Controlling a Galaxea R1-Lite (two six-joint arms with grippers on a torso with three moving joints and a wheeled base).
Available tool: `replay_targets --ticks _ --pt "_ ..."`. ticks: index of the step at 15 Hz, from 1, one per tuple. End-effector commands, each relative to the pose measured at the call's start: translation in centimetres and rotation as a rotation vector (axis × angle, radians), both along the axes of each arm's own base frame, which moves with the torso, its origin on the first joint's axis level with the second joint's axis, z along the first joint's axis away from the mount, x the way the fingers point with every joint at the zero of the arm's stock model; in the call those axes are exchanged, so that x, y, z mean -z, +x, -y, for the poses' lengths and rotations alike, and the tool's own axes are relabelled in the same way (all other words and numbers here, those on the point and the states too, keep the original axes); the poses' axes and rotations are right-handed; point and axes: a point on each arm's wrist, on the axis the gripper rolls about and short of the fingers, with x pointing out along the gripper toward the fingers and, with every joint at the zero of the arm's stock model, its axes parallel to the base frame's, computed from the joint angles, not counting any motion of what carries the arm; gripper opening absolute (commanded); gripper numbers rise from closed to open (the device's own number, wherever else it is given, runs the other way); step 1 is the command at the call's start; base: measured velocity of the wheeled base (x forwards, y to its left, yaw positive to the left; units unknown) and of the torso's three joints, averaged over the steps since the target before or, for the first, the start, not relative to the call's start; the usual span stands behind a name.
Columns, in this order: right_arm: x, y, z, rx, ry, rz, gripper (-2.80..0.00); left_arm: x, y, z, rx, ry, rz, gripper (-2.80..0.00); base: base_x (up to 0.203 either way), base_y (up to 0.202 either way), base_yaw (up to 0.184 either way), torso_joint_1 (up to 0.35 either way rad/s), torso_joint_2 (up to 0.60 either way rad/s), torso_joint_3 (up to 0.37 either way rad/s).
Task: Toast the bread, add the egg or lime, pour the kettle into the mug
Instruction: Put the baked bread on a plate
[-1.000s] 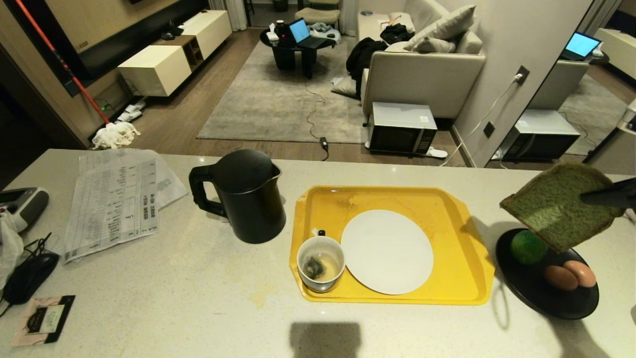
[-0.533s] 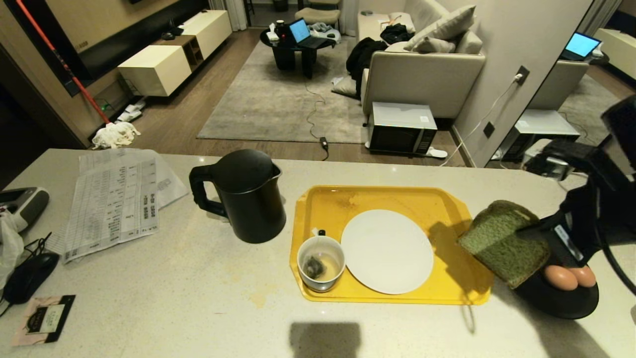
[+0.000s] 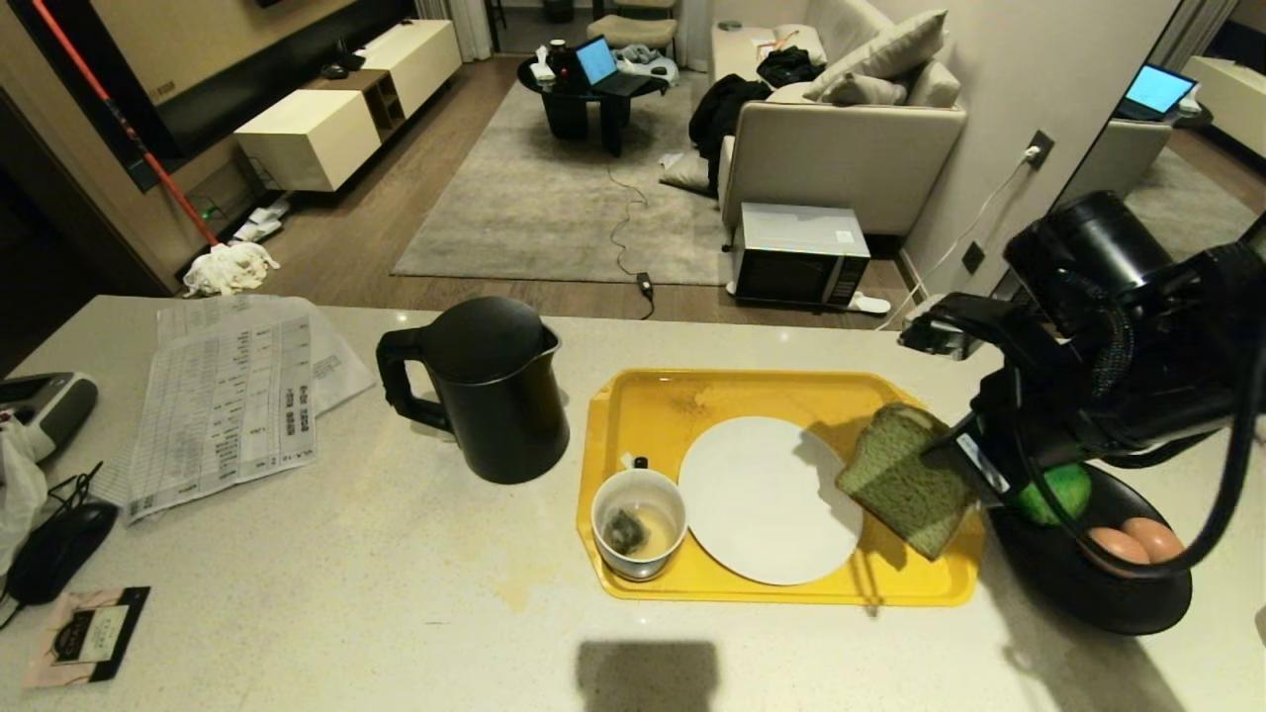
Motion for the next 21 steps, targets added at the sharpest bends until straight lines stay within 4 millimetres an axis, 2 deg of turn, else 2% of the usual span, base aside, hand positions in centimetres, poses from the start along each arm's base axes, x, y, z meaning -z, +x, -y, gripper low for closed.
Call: replay_targets --ticks 1,4,7,9,12,15,17,21 --pt "1.7 1.2 -1.4 -0.026 -0.021 -0.054 -2.8 0.0 0.0 0.0 0.001 0.0 0.001 -2.8 0.0 0.0 0.0 0.0 0.0 0.0" --pt "2.7 1.2 -2.5 -0.01 -0.005 -0.098 -2.8 0.0 0.0 0.0 0.0 0.0 0.001 -2.8 0.0 0.0 0.0 0.0 0.0 0.0" --pt "4.6 1.4 -2.6 -0.003 -0.032 -0.164 -2.8 0.0 0.0 0.0 0.0 0.0 0.001 -2.8 0.0 0.0 0.0 0.0 0.0 0.0" --pt "5.2 1.6 -2.7 -0.002 -0.04 -0.183 -2.8 0.0 0.0 0.0 0.0 0.0 0.001 -2.8 0.0 0.0 0.0 0.0 0.0 0.0" --pt "4.8 1.6 -3.2 -0.022 -0.028 -0.167 -2.8 0.0 0.0 0.0 0.0 0.0 0.001 -2.8 0.0 0.0 0.0 0.0 0.0 0.0" --pt "4.2 1.4 -4.7 -0.067 -0.015 -0.142 -2.8 0.0 0.0 0.0 0.001 0.0 0.001 -2.8 0.0 0.0 0.0 0.0 0.0 0.0" --pt "3.4 1.1 -5.6 -0.096 0.001 -0.113 -2.8 0.0 0.0 0.0 0.0 0.0 0.001 -2.8 0.0 0.0 0.0 0.0 0.0 0.0" --pt "1.5 -0.1 -5.9 -0.108 0.053 -0.069 -2.8 0.0 0.0 0.0 0.0 0.0 0.001 -2.8 0.0 0.0 0.0 0.0 0.0 0.0"
